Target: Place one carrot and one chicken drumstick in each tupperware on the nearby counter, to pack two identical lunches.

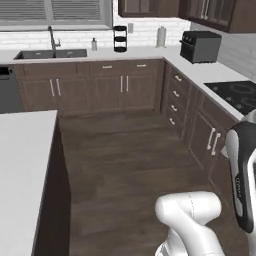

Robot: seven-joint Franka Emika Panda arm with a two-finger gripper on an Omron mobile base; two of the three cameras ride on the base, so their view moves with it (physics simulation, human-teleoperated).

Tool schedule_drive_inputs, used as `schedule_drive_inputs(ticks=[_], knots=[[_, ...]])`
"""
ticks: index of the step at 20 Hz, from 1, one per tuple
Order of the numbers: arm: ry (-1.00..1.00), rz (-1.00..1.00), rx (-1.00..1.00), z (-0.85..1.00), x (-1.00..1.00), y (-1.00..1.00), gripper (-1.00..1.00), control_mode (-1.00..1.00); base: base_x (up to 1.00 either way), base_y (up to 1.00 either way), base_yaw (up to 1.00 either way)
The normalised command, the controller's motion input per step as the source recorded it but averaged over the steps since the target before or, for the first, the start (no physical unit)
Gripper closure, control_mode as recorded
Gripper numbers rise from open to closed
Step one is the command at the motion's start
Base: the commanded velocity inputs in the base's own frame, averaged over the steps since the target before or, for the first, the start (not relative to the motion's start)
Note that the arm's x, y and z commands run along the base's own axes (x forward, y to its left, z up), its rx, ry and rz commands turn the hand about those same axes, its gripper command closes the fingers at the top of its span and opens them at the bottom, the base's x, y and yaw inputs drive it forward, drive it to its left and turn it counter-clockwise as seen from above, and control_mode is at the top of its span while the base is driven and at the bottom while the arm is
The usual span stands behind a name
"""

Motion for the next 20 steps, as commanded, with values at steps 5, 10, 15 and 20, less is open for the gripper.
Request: schedule_drive_inputs(ticks=[5,10,15,20], knots=[[0.00,0.00,0.00,0.00,0.00,0.00,1.00,1.00,0.58,-0.88,-0.66],[0.00,0.00,0.00,0.00,0.00,0.00,1.00,1.00,0.11,-0.34,-0.89],[0.00,0.00,0.00,0.00,0.00,0.00,1.00,1.00,0.00,0.34,-0.89],[0.00,0.00,0.00,0.00,0.00,0.00,1.00,1.00,0.08,0.78,-0.78]])
